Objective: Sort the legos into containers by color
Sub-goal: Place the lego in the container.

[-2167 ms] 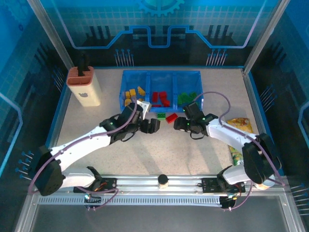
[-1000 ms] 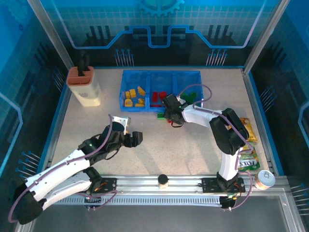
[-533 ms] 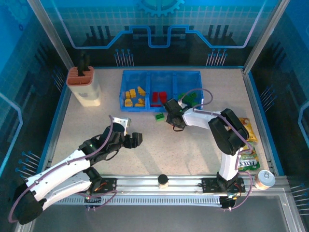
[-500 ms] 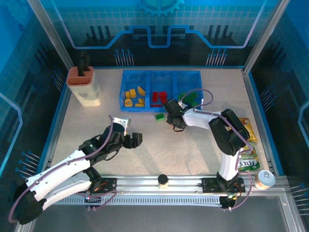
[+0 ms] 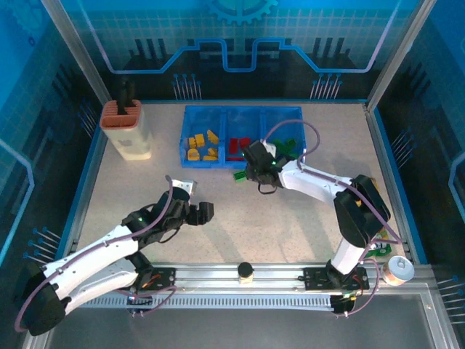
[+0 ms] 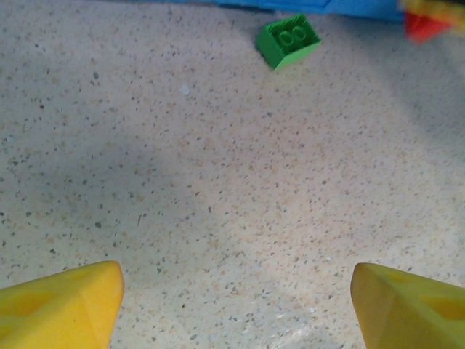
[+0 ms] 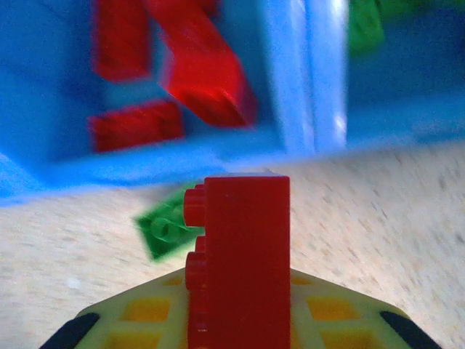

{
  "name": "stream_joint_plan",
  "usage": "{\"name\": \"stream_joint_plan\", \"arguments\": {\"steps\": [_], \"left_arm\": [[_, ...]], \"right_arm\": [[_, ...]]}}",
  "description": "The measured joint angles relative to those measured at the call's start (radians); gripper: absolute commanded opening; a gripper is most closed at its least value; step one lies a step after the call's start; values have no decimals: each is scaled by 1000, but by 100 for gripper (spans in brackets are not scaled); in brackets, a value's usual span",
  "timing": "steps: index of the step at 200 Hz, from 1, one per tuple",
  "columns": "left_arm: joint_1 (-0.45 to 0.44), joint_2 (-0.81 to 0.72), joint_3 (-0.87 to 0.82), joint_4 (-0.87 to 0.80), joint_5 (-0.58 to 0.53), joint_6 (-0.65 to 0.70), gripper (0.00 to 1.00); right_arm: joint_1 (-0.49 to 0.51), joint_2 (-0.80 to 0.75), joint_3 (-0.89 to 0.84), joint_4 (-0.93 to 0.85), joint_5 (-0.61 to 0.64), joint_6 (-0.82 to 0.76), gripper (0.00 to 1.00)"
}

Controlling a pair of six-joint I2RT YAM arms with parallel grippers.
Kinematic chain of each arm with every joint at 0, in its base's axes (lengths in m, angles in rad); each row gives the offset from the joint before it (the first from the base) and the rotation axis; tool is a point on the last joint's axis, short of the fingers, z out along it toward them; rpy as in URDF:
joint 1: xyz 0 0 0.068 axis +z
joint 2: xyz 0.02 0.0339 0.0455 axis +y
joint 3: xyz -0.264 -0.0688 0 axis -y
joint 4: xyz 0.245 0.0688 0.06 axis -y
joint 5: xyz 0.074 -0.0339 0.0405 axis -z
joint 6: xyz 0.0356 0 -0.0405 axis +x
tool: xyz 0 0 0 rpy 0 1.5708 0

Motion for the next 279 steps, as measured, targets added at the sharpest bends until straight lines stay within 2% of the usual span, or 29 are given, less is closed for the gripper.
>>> {"name": "stream_joint_plan", "arguments": {"steps": [41,74,99,112,117,124,151,197,233,279], "left_arm": [[-1,4,-32,4,10,-46,81],[-10,-20,-63,6,19,-77,81],[-16,-31,-69,7,23,-93,82],[-18,-29,-69,8,24,-97,82],[-18,-27,-69,8,26,-97,83],[-18,-19,-69,8,28,-96,83],[-18,46,-50,10,31,-71,84],[-18,207,73,45,31,10,87],[-11,411,219,89,44,84,88],[54,686,423,101,92,145,88]], "right_arm": [[-42,160,335,-43,-59,-135,26],[-75,314,505,-114,-88,-203,26],[-85,363,543,-164,-100,-229,47],[-85,364,549,-182,-107,-241,76],[-85,364,550,-182,-112,-250,81],[-85,361,550,-177,-123,-253,84],[-79,320,549,-171,-154,-272,86],[-55,46,418,-91,-198,-291,87],[-56,-189,203,-19,-222,-302,88],[-77,-358,-79,5,-236,-301,90]]}}
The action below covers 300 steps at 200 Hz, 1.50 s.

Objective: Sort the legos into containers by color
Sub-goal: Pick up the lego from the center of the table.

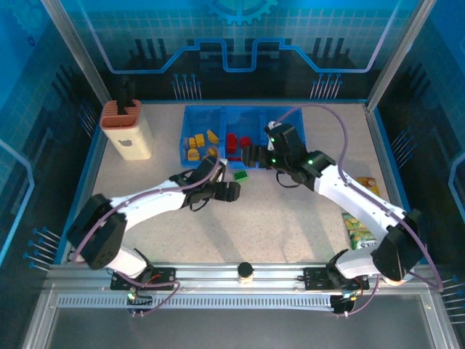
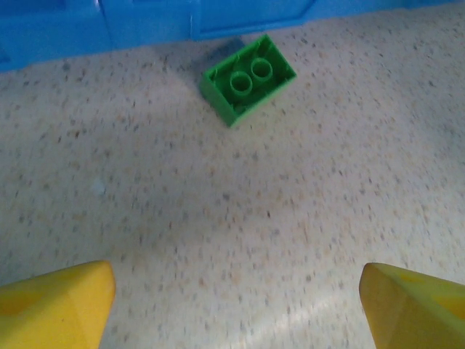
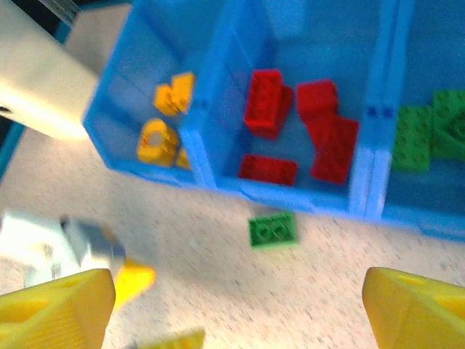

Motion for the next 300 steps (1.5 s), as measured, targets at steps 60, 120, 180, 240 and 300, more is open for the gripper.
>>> {"name": "stream_joint_plan", "arguments": {"steps": [60,120,180,240,300], "left_arm": [[16,286,255,-33,11,101,88],[22,436,418,-84,13,168,87],[21,510,467,-113,26,207,81],[3,511,468,-114,37,216,49],[-19,511,473,-118,36,237,27]], "right_arm": [[-98,-257,-288,10,-12,38,90],[-160,-371,-397,10,-46,57,90],[-169,-388,-427,9,-67,69,90],[-169,-391,-427,10,-77,76,90],[-171,-394,-429,10,-77,79,90]]}}
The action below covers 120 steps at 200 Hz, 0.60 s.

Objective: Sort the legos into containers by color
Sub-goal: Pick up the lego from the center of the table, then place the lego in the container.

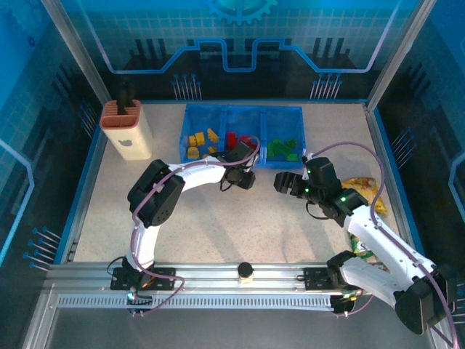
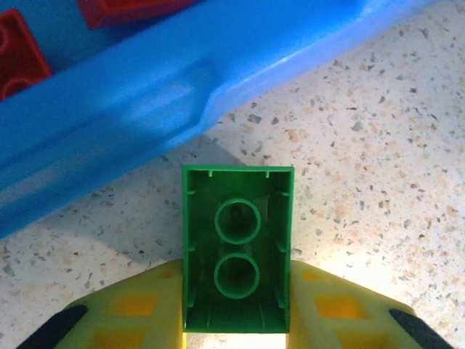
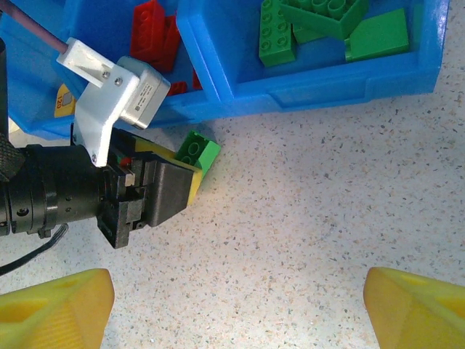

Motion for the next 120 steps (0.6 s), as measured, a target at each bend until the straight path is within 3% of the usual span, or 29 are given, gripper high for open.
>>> {"name": "stream_joint_plan", "arguments": {"steps": [120], "left_arm": [[-66,-140,44,-2,47,-2,26]], "right_arm": [[-181,-200,-131,-149,90,53,91]]}}
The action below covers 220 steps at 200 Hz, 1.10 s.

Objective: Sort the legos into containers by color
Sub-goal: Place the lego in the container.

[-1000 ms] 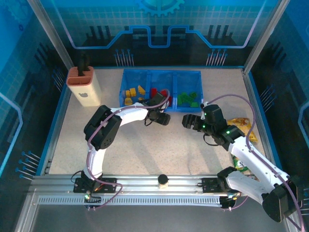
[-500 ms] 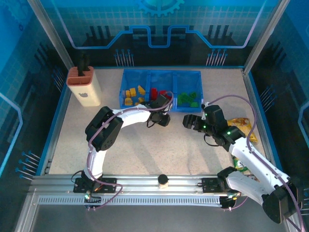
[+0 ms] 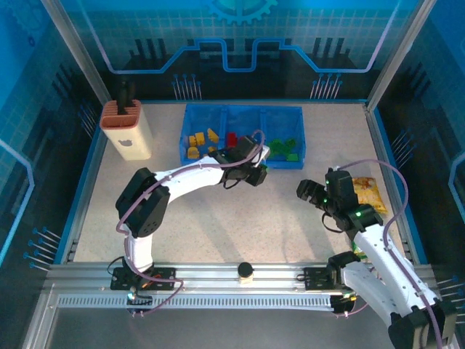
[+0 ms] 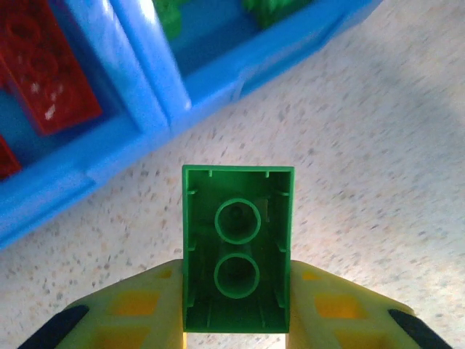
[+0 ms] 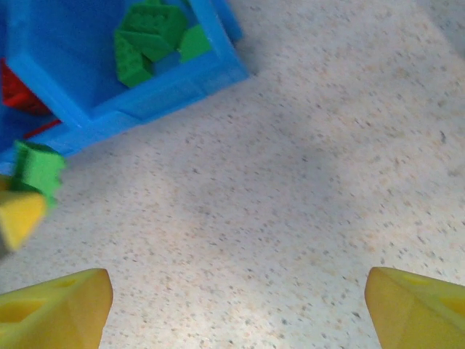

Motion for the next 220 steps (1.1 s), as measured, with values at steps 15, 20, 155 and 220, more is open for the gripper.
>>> {"name": "stream_joint_plan", "arguments": {"steps": [15,20,155,220], "left_arm": [[0,0,43,4,15,0,26],[0,0,58,3,23,0,26],[27,309,534,-103,96,-26,28],[40,389,636,-167,87,-32,53]], "right_arm": [[-5,0,-22,-9,-7,4,91],[-5,-1,-31,-10,-10,5,91],[-7,-53,-116,-11,-64,19,91],[-7,-62,-116,-11,-79,19,91]]}}
